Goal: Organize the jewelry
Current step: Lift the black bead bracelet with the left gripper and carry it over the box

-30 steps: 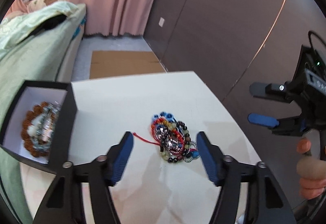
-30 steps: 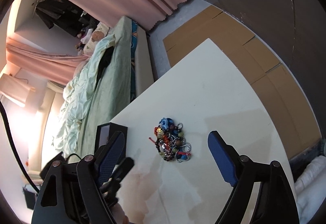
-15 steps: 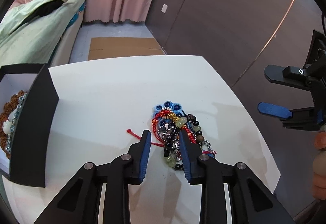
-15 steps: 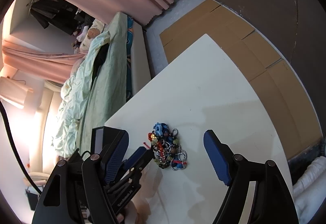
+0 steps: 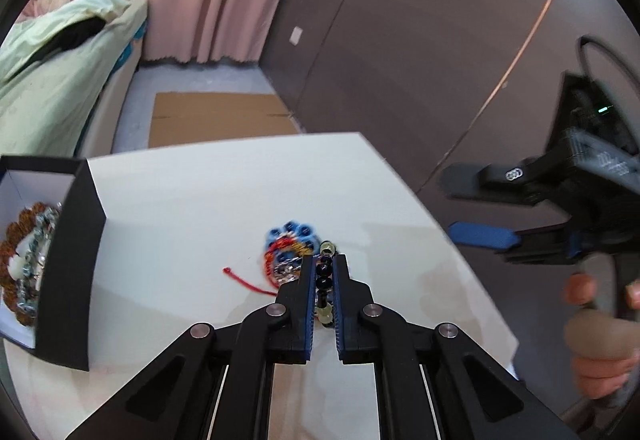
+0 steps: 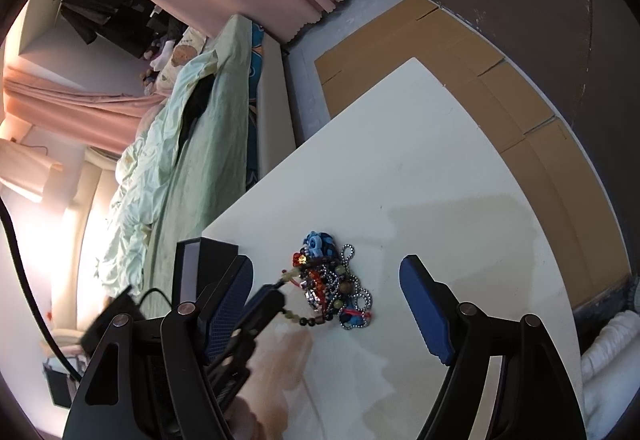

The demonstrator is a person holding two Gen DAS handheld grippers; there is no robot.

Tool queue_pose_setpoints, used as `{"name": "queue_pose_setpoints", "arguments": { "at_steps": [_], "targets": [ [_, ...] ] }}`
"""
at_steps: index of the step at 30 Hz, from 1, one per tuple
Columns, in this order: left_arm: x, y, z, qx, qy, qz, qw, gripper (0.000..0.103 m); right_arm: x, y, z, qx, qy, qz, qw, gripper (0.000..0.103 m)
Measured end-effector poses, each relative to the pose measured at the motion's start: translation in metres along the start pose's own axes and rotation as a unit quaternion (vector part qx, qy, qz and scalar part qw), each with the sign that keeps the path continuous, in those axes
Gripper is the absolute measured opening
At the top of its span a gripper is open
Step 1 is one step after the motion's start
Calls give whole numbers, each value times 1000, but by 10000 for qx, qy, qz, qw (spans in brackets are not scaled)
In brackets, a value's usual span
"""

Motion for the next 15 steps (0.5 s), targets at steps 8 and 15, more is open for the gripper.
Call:
{"name": "queue_pose_setpoints", "arguments": {
  "at_steps": [8, 15],
  "targets": [
    [11, 17, 32, 342, -231, 2, 9991, 8, -9, -8, -5, -41, -22, 83, 10000, 77],
    [-8, 29, 61, 627, -54, 148, 9979, 8, -20, -18, -23, -253, 10, 224, 9994, 57]
  ]
}}
Point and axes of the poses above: each gripper's, at about its wrist camera, not at the fingertips, and z roughly against the way its jaws point, x to its right, y to its top, the point moved 7 cm from there along -z, roughly the way its jaws point, and after that the axes turned 4 degrees about -y, right-handed, at the moved point
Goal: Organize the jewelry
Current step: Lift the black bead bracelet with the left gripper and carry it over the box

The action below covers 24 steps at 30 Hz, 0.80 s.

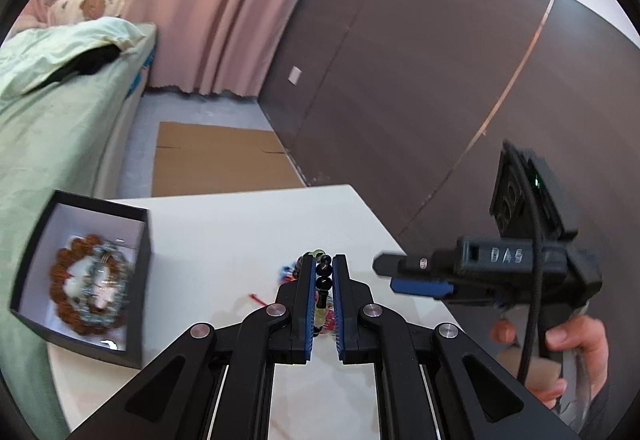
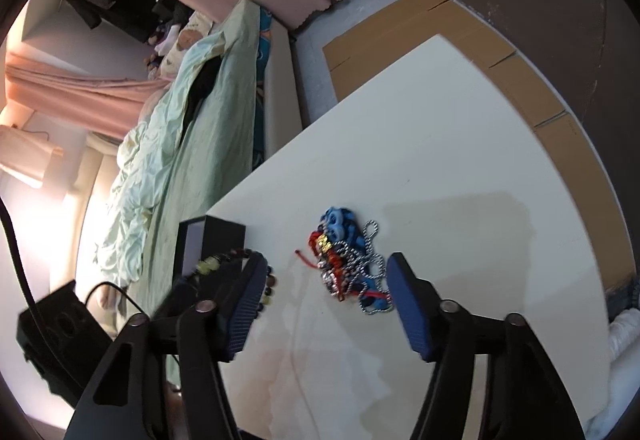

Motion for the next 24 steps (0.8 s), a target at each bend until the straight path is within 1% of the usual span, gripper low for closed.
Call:
{"name": "queue_pose_setpoints", "arguments": {
  "at_steps": [4, 6, 11, 14, 22, 23, 24],
  "targets": [
    [-15, 9, 11, 119, 127, 128, 9998, 8, -6, -6, -13, -151, -94, 134, 9998, 45],
    [-21, 13, 15, 185, 163, 175, 9995, 8, -5, -7, -19, -181, -226, 160, 9995, 40],
    [-37, 24, 26, 352, 264, 322, 9985, 8, -3, -9, -29, -300, -355, 184, 9987, 38],
    [-44, 27, 33, 433, 316, 385, 9978, 8, -5, -11, -36, -384, -419, 223, 9981, 28],
    [-60, 35, 53, 625, 441, 516, 9957, 8, -1, -17, -56, -572, -772, 375, 9947, 28],
    [-62, 36, 55, 643, 460, 532, 9954, 8, -1, -17, -57, -528, -851, 400, 9942, 26],
    [-63, 35, 57, 658, 478, 550, 9952, 8, -1, -16, -56, -508, -881, 411, 9940, 20]
  ]
}}
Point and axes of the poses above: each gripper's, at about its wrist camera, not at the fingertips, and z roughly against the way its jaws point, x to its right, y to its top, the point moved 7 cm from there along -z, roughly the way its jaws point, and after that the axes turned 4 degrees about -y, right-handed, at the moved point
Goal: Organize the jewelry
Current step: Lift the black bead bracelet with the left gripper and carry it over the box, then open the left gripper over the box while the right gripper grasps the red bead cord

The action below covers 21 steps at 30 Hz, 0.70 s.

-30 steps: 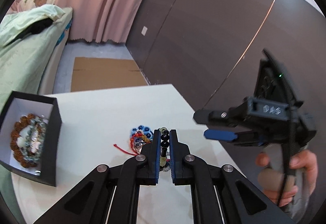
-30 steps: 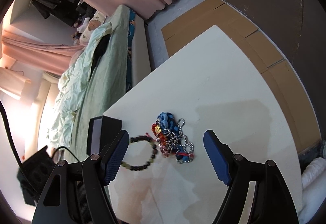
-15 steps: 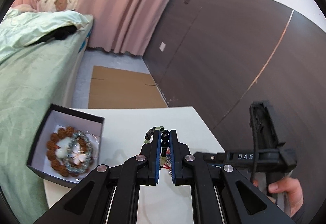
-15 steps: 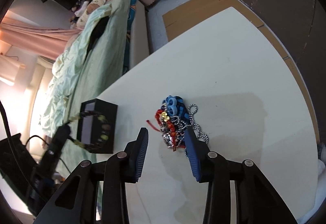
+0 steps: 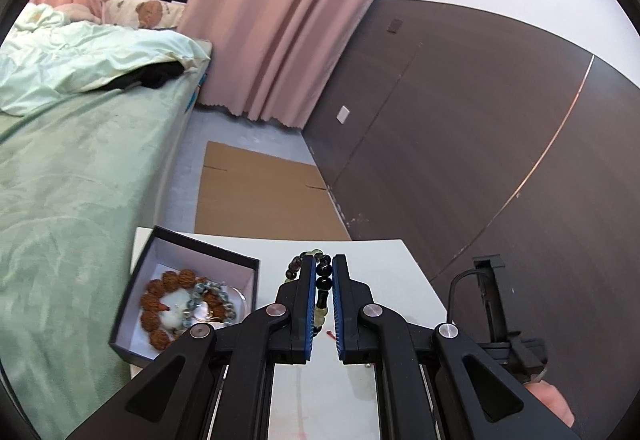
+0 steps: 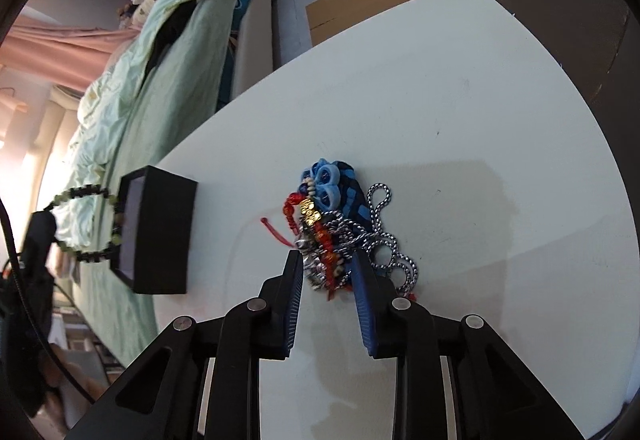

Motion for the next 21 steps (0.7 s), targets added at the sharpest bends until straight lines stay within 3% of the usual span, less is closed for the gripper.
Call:
{"name": "queue_pose_setpoints", "arguments": {
  "at_steps": [2, 12, 21],
  "targets": [
    [-3, 1, 2, 25, 42, 30, 10000, 8, 0, 1, 2, 24, 73, -24, 10000, 9],
    [-26, 4, 15, 144, 332, 178, 9992, 8, -25, 2, 41, 604, 561, 55, 9966, 9],
    [-41, -4, 6, -105, 351, 470, 9982, 9, -56, 5, 74, 1098, 1293, -20, 9855, 9]
  ]
}}
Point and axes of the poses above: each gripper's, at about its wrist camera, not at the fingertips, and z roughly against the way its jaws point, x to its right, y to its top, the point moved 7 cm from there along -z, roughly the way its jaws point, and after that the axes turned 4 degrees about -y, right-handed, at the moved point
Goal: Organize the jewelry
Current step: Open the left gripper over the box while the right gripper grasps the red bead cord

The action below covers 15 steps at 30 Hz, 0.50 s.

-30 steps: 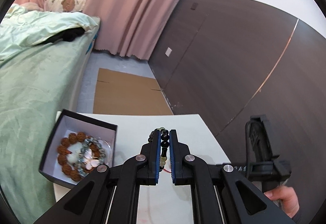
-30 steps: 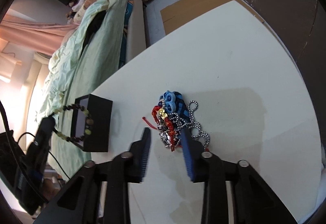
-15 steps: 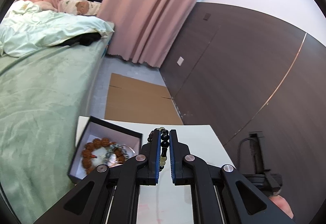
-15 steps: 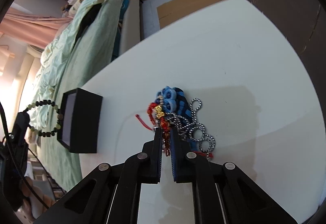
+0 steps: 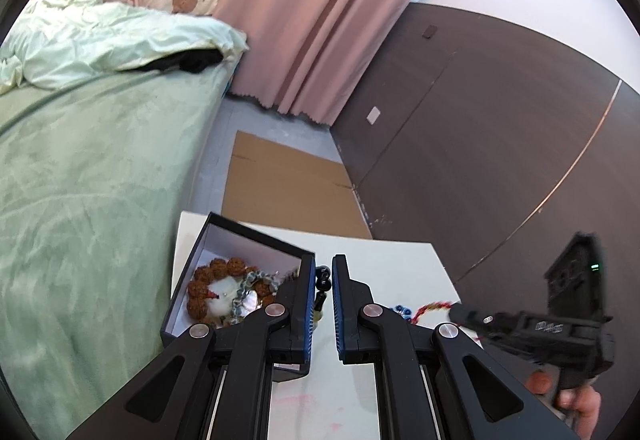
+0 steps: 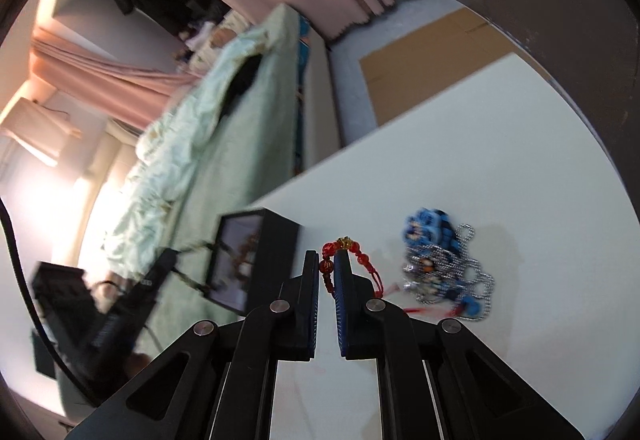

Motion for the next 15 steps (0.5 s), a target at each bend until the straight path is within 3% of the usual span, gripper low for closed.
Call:
{"name": "queue_pose_setpoints", "arguments": {
  "at_steps": [2, 4, 6, 8, 15],
  "targets": [
    [-4, -2, -4, -152, -13, 163, 9998, 12, -8, 1, 6, 93, 160, 18, 9998, 9],
    [-11, -4, -10, -315, -26, 319, 9990, 25, -18, 2, 7, 172, 272, 41, 9995, 9],
    [-16, -4, -10, -326, 61, 393, 9987, 62, -28, 3, 8, 241, 391, 78, 9989, 9],
    [-19, -1, -4, -148, 133, 421, 9989, 78, -36, 3, 8, 268, 495, 120, 9983, 9],
    [-33, 14, 16, 162, 345, 519, 9979, 80, -66, 1, -4, 230, 927, 274, 9950, 9]
  ]
}}
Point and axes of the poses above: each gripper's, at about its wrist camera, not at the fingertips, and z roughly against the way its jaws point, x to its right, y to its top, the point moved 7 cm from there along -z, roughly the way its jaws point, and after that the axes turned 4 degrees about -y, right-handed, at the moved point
